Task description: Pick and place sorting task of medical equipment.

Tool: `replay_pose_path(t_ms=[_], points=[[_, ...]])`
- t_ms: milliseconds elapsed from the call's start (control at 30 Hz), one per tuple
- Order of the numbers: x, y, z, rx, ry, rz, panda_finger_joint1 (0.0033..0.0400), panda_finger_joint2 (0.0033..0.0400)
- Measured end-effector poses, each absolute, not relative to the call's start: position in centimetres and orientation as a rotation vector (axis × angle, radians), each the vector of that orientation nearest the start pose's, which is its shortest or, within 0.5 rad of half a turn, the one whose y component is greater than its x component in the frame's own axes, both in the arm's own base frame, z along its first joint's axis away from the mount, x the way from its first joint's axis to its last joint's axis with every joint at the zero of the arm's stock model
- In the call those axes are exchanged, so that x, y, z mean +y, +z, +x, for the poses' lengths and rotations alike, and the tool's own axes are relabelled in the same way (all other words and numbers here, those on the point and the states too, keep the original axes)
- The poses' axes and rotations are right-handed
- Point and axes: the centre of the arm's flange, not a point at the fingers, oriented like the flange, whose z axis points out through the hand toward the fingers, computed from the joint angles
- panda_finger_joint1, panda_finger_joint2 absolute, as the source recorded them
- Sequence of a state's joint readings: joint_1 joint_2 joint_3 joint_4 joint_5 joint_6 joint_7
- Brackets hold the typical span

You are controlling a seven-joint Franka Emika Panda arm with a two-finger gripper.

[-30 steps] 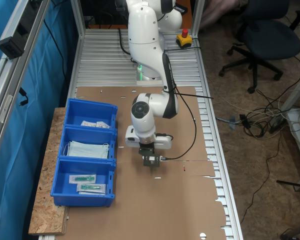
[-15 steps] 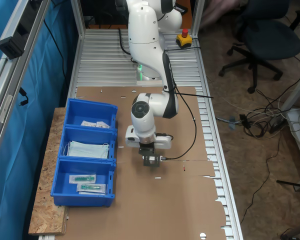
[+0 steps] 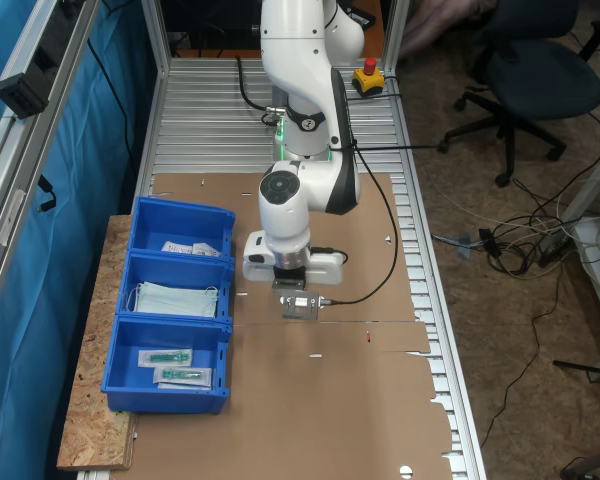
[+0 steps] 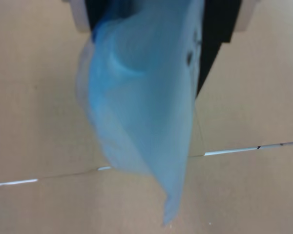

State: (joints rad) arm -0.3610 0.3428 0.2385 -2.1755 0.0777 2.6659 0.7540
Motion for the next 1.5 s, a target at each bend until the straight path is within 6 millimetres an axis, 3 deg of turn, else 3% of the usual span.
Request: replay_pose_path(t_ms=[267,300,400,667,867,900,1100,1300,1500], points=[[-9.3,32.6,56.5,1.41,-0.196,-2.645,0.0063,0.0063],[-9.3,32.6,56.5,1.41,-0.196,-2.645,0.0063,0.0063],[-10.8,35.7,55.4,1.451,-0.193,-2.643,0.0063,0.0063],[-15.6,39.6,52.5,1.6,-0.156,-2.594,0.0063,0.0063],[-20.4,40.3,50.0,1.746,-0.103,-2.519,0.0063,0.0063],[-21.9,40.2,49.1,1.793,-0.081,-2.491,0.0063,0.0063],[-25.9,39.3,46.3,1.916,-0.009,-2.409,0.0063,0.0063],[-28.1,38.3,44.1,1.995,0.053,-2.349,0.0063,0.0063],[-28.9,37.6,43.0,2.027,0.1,-2.322,0.0063,0.0063]])
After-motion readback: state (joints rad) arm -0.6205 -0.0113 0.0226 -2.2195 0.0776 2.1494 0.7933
